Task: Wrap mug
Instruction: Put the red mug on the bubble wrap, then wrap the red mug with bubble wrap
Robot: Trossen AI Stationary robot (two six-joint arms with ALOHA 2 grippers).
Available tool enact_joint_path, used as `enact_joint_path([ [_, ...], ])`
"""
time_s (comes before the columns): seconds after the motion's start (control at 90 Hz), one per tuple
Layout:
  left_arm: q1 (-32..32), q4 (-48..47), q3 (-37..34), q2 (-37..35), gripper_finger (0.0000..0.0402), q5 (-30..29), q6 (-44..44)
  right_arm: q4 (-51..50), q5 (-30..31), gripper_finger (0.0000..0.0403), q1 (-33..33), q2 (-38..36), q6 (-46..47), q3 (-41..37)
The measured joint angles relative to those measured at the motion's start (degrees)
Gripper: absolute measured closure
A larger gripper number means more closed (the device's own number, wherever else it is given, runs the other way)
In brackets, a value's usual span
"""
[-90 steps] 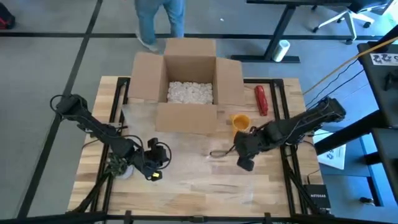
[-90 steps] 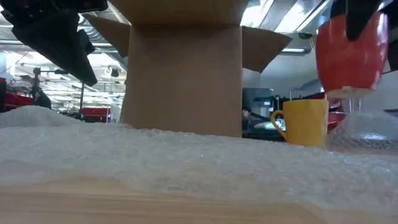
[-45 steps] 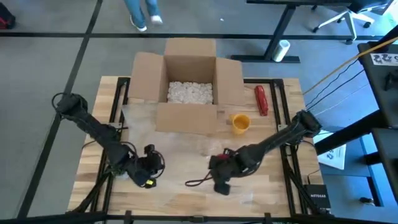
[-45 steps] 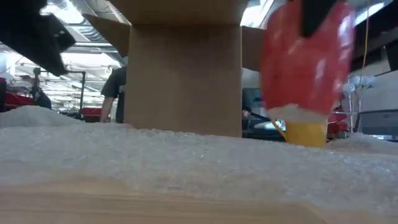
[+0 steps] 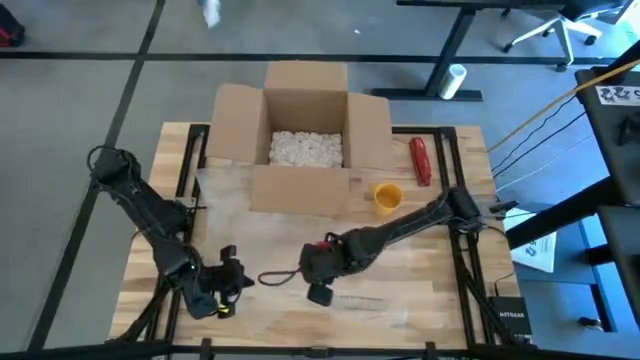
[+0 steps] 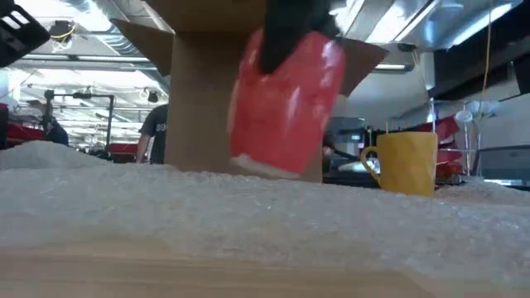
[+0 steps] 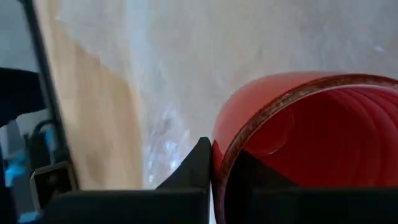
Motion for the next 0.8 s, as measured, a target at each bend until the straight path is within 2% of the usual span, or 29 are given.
enact_joint_path([
  [0.167,-0.5,0.0,0.0,0.0,0.0402,0.0,0.0,-2.1,-3.4,0.0403,-1.4,4.0,-0.2,3.2],
  [0.3,-0.6,-0.4,0.0,0.0,0.0402,0.0,0.0,-2.4,-4.1,0.0394,-1.3,4.5,-0.6,3.7],
  [0.656,-0.7,-1.5,0.0,0.0,0.0402,0.0,-0.4,1.4,-7.9,0.0287,-1.3,4.2,-0.9,3.7],
  [0.8,-0.8,-1.5,0.0,0.0,0.0402,0.0,-0.7,-0.7,-7.6,0.0269,-1.2,4.0,-1.8,6.0],
])
